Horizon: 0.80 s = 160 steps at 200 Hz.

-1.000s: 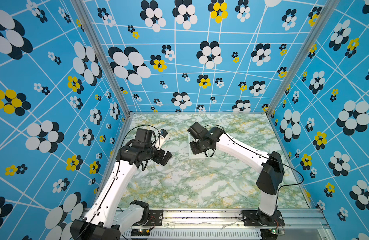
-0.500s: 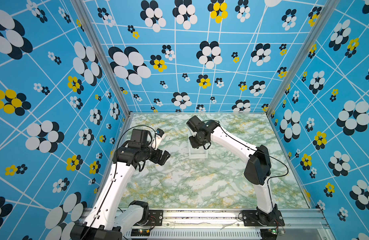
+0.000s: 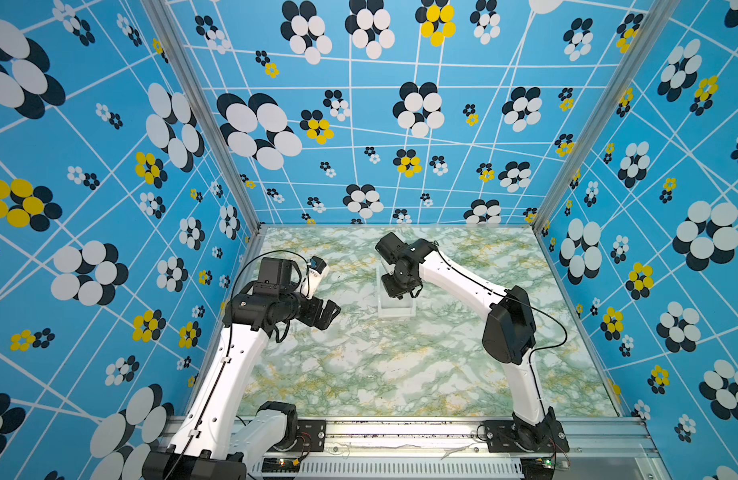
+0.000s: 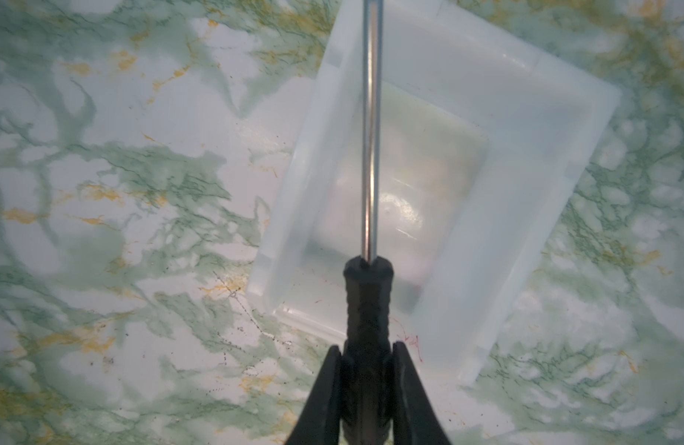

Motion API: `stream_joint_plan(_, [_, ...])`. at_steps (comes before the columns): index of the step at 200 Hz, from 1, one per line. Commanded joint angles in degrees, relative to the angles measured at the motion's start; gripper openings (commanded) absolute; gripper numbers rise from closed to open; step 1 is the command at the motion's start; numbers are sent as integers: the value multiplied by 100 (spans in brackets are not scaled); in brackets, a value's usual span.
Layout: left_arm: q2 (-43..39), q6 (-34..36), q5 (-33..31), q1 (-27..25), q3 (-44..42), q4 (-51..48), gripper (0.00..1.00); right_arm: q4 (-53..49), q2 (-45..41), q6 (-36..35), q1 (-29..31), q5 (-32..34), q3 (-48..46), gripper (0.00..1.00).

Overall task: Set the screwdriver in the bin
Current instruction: 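Carry the screwdriver with the right gripper over the white bin, then lower the screwdriver into the bin and open the right gripper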

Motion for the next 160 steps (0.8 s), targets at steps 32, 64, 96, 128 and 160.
stream_joint_plan(32, [58,-132,417,133,66,-109,99,-193,558,-147,-52,156,241,13])
stream_joint_plan(64, [70,-149,432,134,48,-82,99,-193,713,-152,-104,136,295,13])
stream_joint_plan(96, [41,-167,437,142,-8,-42,99,-184,860,-169,-142,140,362,14])
stream_joint_plan(128, [6,-175,427,151,-45,-22,99,-123,995,-161,-161,118,399,14])
stream_joint_plan(160, [-13,-176,428,151,-86,-20,99,-131,1145,-150,-167,100,477,15])
